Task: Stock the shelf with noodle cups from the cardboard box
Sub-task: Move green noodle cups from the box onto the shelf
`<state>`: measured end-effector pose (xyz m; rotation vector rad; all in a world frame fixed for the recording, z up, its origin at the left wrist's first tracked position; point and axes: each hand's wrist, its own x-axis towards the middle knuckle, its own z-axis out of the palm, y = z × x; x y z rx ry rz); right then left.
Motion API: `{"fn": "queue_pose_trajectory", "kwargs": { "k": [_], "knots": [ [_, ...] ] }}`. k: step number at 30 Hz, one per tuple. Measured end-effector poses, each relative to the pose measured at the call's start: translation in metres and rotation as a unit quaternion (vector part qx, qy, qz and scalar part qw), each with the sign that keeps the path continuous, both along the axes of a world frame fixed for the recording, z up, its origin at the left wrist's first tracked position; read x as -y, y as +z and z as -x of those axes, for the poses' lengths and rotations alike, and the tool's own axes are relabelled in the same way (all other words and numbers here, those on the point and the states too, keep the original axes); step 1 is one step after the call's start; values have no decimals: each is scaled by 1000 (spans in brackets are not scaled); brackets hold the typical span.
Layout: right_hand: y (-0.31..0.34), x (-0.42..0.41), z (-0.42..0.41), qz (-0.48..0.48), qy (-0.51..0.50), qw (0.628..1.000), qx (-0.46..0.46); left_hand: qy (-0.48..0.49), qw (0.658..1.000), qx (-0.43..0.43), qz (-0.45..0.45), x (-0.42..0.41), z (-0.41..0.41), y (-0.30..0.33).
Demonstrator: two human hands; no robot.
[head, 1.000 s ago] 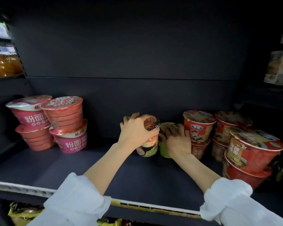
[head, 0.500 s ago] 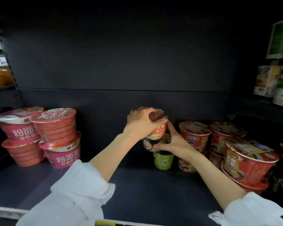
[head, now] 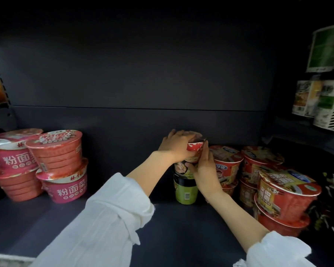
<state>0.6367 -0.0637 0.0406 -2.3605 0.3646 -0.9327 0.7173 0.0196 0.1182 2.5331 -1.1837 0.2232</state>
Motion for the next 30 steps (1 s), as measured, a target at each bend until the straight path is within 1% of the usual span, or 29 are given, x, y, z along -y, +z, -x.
{"fn": "queue_pose_trajectory", "kwargs": {
  "k": [3, 6, 9, 11, 13, 15, 18, 21, 25, 28, 30],
  "knots": [
    [5, 1, 2, -15, 3, 1000, -18, 14, 998, 53, 22, 2, 10, -2],
    [14, -2, 12, -11, -5, 1000, -11, 41, 995, 75, 41, -3, 20, -4],
    [25, -6, 27, -54, 3, 998, -21, 56, 992, 96, 66, -14, 37, -4],
    [30, -7, 41, -74, 6, 997, -17, 70, 984, 143, 81, -23, 56, -4],
    [33, -13, 61, -75, 13, 997, -13, 84, 973, 198, 84, -34, 79, -5],
    [36, -21, 89, -73, 34, 997, -7, 82, 969, 212, 95, -44, 106, -8],
    [37, -33, 140, -59, 45, 997, -8, 60, 975, 184, 110, -60, 153, -18],
    [25, -38, 191, -19, 31, 999, -37, 36, 982, 130, 134, -74, 211, -32],
    [1, -42, 270, -6, -11, 997, -75, 4, 987, 39, 159, -82, 291, -60],
    [-22, -41, 333, -2, -48, 992, -118, -18, 987, -4, 160, -72, 345, -85],
    [-36, -35, 376, -14, -81, 987, -142, -38, 984, -61, 162, -59, 381, -98]
  ]
}}
